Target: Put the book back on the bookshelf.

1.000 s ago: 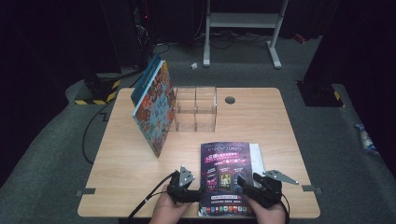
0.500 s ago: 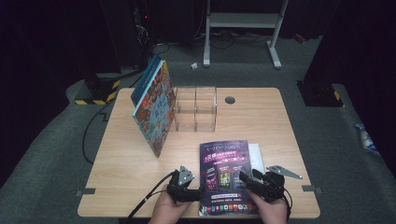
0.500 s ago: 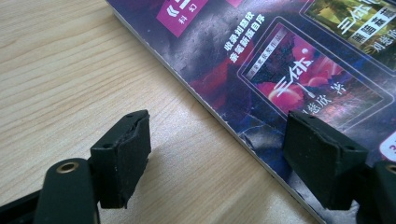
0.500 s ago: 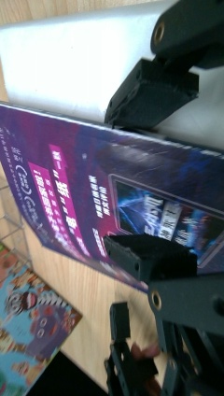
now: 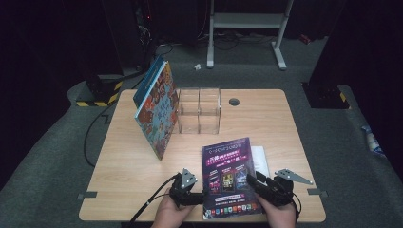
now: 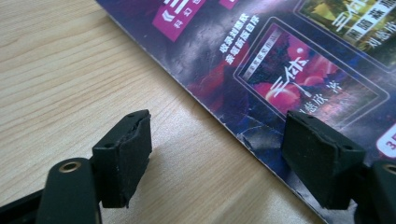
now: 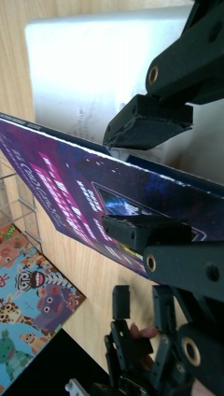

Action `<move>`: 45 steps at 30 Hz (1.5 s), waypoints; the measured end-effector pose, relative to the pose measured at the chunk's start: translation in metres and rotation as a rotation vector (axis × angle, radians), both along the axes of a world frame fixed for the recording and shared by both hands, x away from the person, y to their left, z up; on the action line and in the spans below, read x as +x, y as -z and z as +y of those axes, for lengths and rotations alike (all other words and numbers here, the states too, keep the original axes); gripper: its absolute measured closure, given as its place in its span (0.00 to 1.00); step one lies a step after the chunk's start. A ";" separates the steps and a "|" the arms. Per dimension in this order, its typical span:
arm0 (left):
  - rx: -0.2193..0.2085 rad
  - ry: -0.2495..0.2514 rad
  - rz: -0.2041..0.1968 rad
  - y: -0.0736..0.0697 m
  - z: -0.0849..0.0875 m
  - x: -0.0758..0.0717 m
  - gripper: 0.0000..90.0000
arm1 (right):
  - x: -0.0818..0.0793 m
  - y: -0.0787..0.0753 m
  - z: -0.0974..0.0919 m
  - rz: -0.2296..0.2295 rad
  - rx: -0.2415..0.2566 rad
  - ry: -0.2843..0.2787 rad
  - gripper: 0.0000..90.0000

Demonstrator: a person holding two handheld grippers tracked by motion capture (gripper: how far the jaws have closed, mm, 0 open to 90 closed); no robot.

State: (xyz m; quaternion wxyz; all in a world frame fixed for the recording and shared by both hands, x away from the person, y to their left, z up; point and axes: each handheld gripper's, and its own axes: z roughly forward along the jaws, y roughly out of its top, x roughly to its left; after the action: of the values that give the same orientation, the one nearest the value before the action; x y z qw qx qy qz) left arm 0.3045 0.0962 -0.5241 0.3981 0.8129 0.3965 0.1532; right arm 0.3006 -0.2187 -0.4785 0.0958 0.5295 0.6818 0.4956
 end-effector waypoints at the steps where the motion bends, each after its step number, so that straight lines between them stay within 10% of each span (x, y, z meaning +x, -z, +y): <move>1: 0.002 0.001 0.001 0.000 0.000 0.000 0.27 | 0.002 -0.001 0.001 -0.002 -0.003 0.002 0.62; 13: 0.000 -0.004 -0.002 0.000 0.001 0.001 0.28 | 0.021 -0.002 0.002 0.031 -0.031 -0.004 0.73; 31: 0.020 -0.040 -0.017 -0.001 -0.002 0.000 0.28 | -0.042 0.004 -0.007 -0.033 -0.063 0.042 0.82; 42: -0.047 -0.041 -0.039 -0.017 0.004 -0.012 0.32 | -0.036 0.013 -0.008 -0.028 -0.103 0.058 0.78; 45: -0.003 -0.020 -0.023 -0.013 -0.004 -0.012 0.32 | -0.033 0.013 -0.009 -0.017 -0.108 0.076 0.71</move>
State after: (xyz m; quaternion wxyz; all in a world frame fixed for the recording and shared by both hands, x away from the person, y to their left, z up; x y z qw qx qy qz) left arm 0.2925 0.0922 -0.5114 0.4023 0.8064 0.4002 0.1662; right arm 0.2680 -0.2280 -0.4917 0.1488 0.5448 0.6860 0.4587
